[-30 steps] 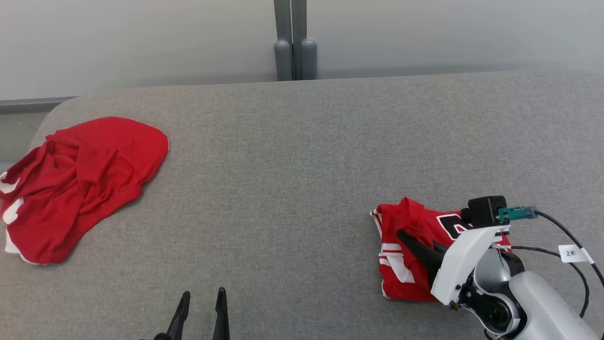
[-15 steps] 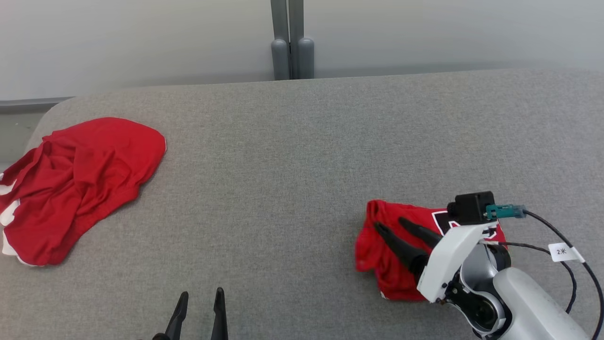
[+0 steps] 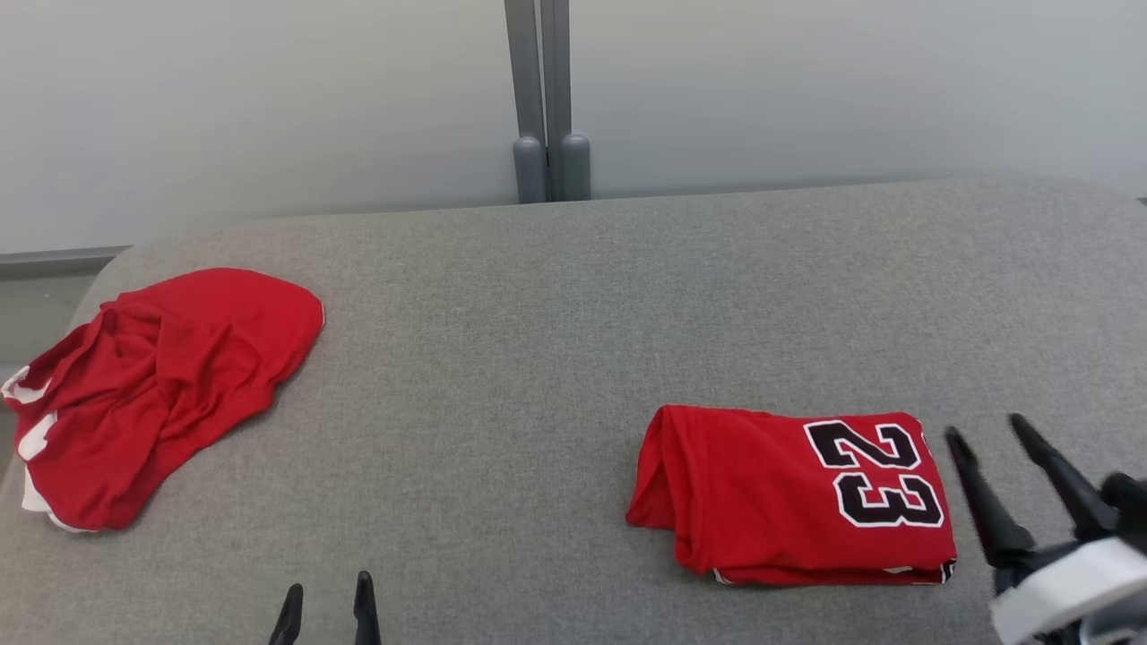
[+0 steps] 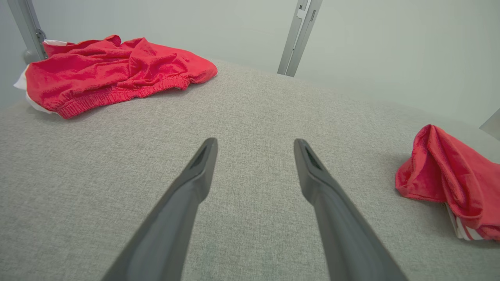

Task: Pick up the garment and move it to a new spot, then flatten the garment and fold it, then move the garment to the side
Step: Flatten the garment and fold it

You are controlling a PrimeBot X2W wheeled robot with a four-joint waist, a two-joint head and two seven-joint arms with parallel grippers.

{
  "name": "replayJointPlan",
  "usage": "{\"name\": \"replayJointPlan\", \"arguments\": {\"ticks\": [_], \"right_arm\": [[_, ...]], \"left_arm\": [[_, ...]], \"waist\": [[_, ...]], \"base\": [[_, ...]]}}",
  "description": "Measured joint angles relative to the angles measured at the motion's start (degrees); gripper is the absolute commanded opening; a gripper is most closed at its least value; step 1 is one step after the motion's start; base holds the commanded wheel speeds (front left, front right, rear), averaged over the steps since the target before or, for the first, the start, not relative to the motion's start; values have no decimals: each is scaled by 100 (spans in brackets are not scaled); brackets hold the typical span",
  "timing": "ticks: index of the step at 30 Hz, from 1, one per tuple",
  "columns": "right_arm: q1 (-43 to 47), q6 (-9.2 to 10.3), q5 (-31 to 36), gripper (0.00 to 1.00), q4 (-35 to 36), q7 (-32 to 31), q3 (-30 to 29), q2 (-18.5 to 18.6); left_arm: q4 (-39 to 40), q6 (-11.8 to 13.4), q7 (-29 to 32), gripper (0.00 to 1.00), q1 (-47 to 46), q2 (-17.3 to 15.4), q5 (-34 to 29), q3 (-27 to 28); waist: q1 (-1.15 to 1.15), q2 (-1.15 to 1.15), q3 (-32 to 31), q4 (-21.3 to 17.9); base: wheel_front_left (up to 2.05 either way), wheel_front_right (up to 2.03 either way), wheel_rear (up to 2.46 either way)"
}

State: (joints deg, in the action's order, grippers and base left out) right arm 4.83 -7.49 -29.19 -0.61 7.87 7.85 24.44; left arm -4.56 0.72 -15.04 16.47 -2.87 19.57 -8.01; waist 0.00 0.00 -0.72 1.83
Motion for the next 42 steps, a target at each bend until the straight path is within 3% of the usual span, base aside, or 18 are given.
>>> {"name": "replayJointPlan", "arguments": {"ticks": [5, 11, 18, 24, 25, 26, 30, 37, 42], "right_arm": [[615, 1, 1137, 100, -588, 673, -723, 7], [909, -1, 1807, 100, -452, 717, -1382, -588], [1100, -1, 2017, 100, -402, 717, -1403, -1054], [952, -1, 2068, 100, -361, 717, -1263, -1140], [914, -1, 2062, 16, -412, 719, -1226, -1161], [878, -1, 2035, 0, -471, 717, -1192, -1196], [468, 0, 2163, 0, -842, 719, -749, -1408], [-874, -3, 2698, 0, -2632, 717, 424, -2009], [-1602, -3, 2762, 0, -3452, 719, 680, -2138]], "left_arm": [[94, -21, -1, 100, 29, 0, -129, 293], [149, -76, 0, 100, 85, 1, -213, 511], [147, -130, -1, 100, 114, 1, -249, 648], [147, -151, 0, 100, 114, 1, -248, 641], [151, -149, 0, 100, 114, 1, -246, 636], [156, -147, -1, 100, 115, 1, -241, 634], [167, -146, -1, 100, 113, 1, -231, 589], [91, -157, -1, 100, -80, 1, -226, 348], [42, -148, -1, 100, -197, 1, -212, 267]], "waist": [[0, 0, -144, 8], [0, 0, -272, 40], [0, 0, -341, 94], [0, 0, -306, 121], [0, 0, -296, 122], [0, 0, -285, 120], [0, 0, -178, 118], [0, 0, 145, 166], [0, 0, 316, 335]], "base": [[0, 0, 0], [0, 0, 0], [0, 0, 0], [0, 0, 0], [0, 0, 0], [0, 0, 0], [0, 0, 0], [0, 0, 0], [0, 0, 0]]}}
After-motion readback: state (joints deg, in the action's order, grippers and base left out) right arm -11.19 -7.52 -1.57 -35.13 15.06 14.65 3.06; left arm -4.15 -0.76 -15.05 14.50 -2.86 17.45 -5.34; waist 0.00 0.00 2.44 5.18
